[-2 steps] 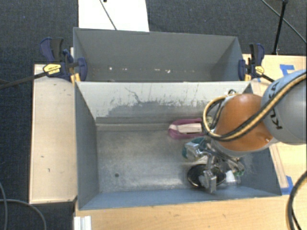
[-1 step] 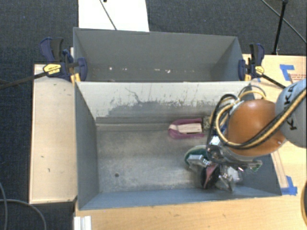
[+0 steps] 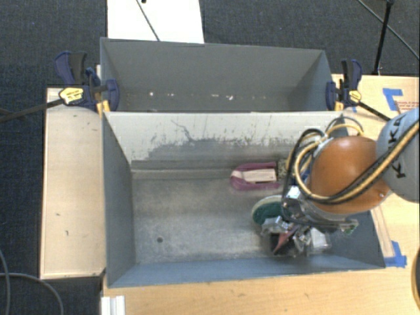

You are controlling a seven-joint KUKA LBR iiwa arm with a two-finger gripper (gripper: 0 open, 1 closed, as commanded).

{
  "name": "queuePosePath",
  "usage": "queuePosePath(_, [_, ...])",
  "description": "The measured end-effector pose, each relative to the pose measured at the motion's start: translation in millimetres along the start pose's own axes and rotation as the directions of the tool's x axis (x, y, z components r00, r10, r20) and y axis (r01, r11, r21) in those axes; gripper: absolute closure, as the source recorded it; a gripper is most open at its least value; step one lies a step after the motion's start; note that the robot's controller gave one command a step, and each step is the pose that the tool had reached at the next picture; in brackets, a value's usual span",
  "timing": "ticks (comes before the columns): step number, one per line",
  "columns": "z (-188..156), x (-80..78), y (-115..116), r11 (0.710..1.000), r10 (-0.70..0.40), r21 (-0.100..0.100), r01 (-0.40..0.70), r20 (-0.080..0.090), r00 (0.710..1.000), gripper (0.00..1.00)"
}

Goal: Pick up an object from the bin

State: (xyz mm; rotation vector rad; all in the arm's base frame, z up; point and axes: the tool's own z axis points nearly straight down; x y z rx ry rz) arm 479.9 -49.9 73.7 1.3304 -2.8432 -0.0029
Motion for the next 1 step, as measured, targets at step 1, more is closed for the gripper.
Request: queuePosePath(1, [-136.7, -6.3, -13.9, 1.000, 0.000, 0.009, 0.000, 0.006, 1.000, 1.00])
